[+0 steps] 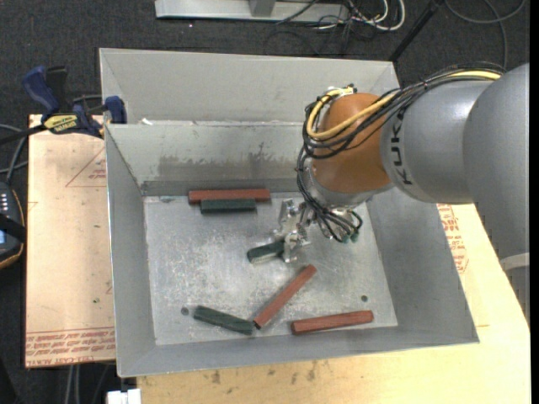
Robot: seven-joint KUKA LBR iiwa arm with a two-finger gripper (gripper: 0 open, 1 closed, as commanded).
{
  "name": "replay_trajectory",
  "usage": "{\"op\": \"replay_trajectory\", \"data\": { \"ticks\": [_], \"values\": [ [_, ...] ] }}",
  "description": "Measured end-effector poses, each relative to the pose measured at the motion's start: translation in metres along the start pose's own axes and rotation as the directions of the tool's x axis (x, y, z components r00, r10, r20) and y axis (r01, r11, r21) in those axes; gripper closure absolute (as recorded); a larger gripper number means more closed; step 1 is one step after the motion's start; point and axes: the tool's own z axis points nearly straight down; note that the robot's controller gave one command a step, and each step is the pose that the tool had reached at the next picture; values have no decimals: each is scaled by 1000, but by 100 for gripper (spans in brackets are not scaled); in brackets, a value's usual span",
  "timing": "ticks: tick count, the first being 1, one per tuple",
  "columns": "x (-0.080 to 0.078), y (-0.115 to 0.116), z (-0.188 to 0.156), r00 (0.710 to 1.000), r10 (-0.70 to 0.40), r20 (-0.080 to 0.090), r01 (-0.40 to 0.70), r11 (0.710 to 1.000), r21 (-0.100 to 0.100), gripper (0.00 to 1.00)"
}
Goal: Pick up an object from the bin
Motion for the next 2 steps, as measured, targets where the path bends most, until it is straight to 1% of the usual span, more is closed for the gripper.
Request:
{"op": "replay_trajectory", "data": {
  "ticks": [1, 2],
  "values": [
    [0, 0, 0, 1000, 0, 0, 0, 1000, 0, 100],
    [-9, 0, -140, 999, 35, -22, -35, 999, -2, 100]
  ]
}}
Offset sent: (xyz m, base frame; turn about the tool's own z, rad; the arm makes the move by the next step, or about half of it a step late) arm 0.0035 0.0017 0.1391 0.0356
